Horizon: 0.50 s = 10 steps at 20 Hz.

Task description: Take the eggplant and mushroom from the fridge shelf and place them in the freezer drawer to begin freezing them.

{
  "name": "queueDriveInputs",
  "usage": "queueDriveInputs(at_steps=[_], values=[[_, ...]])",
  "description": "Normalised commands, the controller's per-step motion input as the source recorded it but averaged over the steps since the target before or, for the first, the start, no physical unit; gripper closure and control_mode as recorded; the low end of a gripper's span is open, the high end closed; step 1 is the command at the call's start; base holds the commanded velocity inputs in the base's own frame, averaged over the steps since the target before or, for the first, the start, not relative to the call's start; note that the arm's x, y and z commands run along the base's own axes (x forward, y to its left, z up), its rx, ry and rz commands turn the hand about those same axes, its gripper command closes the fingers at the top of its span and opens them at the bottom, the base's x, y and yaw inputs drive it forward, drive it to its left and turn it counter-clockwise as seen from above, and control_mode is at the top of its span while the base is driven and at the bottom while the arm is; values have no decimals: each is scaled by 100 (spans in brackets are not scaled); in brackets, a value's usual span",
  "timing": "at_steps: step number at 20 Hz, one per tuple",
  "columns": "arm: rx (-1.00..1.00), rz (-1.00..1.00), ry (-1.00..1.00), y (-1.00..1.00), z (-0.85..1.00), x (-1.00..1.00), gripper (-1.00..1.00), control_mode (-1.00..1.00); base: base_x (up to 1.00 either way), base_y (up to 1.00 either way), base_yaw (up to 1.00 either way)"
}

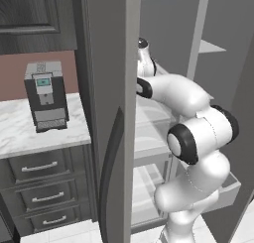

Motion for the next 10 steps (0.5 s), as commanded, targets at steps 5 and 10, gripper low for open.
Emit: queueDriveInputs(at_steps=[5, 10], values=[[4, 0, -1, -40, 16, -92, 100, -100, 0, 0, 0], [4, 0, 0, -34, 16, -100, 100, -100, 0, 0, 0]])
